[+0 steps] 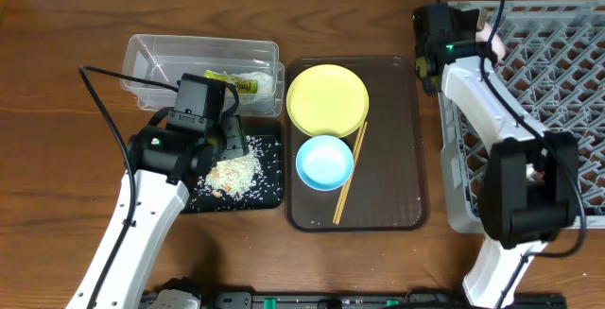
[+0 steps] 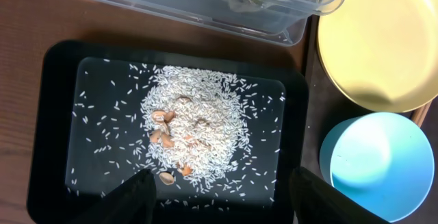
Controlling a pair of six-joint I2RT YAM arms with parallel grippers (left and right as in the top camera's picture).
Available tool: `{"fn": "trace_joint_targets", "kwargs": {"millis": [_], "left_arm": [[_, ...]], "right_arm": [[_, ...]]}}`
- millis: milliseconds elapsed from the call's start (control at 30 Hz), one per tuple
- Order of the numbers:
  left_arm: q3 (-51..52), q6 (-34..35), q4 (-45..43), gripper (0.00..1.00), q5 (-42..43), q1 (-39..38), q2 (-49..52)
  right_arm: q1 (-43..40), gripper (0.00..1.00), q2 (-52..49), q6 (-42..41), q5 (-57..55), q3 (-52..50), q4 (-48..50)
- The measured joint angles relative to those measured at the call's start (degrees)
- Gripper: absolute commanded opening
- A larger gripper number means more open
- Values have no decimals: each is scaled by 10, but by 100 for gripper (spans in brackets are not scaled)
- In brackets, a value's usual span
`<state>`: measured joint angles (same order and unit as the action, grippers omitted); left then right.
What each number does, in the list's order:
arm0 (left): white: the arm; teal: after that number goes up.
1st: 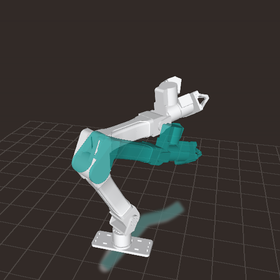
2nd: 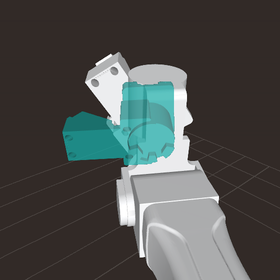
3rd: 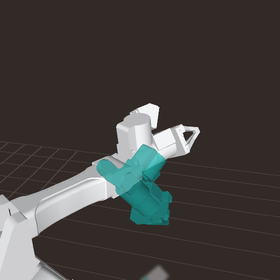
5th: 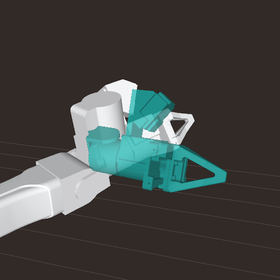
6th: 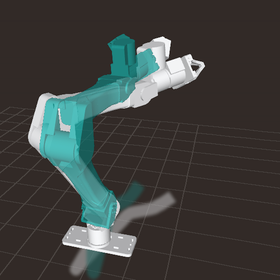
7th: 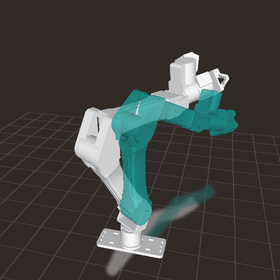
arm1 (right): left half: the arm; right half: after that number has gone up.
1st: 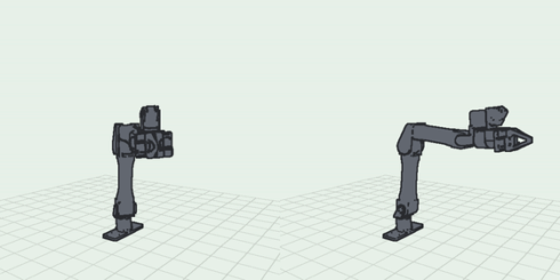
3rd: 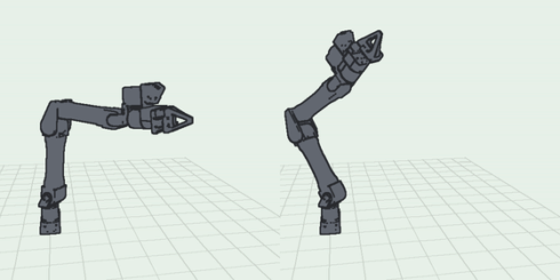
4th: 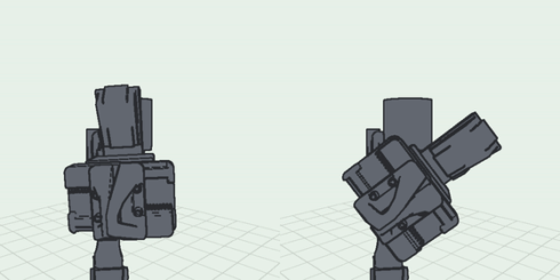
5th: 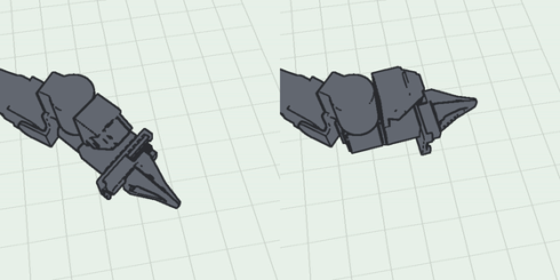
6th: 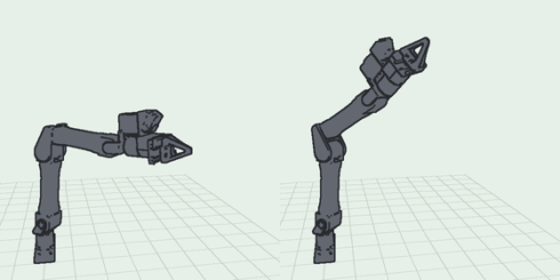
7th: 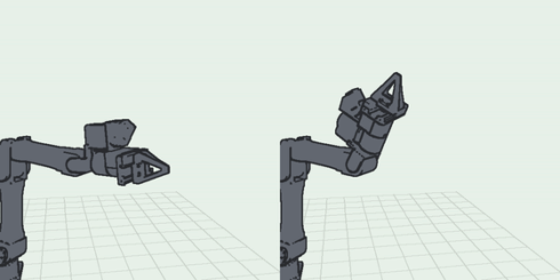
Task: Sort waste into correct bins and load items into the dishwasher rack
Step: 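Carry the pink bowl with the right gripper into the dish rack, then reach the right gripper to the blue bowl and grasp its rim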
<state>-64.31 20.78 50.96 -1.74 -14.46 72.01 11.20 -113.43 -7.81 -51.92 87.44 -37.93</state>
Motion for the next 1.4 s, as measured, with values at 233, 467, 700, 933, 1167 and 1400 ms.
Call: {"fn": "trace_joint_targets", "kwargs": {"millis": [233,467,700,933,1167,1400], "left_arm": [[0,0,12,65,-7,0,0],[0,0,20,66,-20,1,0],[0,0,20,66,-22,1,0],[0,0,21,65,-26,1,0],[0,0,22,65,-28,1,0],[0,0,22,65,-28,1,0]], "right_arm": [[6,45,132,-14,282,-2,-105],[55,47,155,-19,541,-5,-207],[130,47,129,-28,611,-76,-180],[176,40,122,-63,626,-178,-75],[207,11,122,-115,615,-253,8],[208,1,122,-157,580,-264,16]]}}
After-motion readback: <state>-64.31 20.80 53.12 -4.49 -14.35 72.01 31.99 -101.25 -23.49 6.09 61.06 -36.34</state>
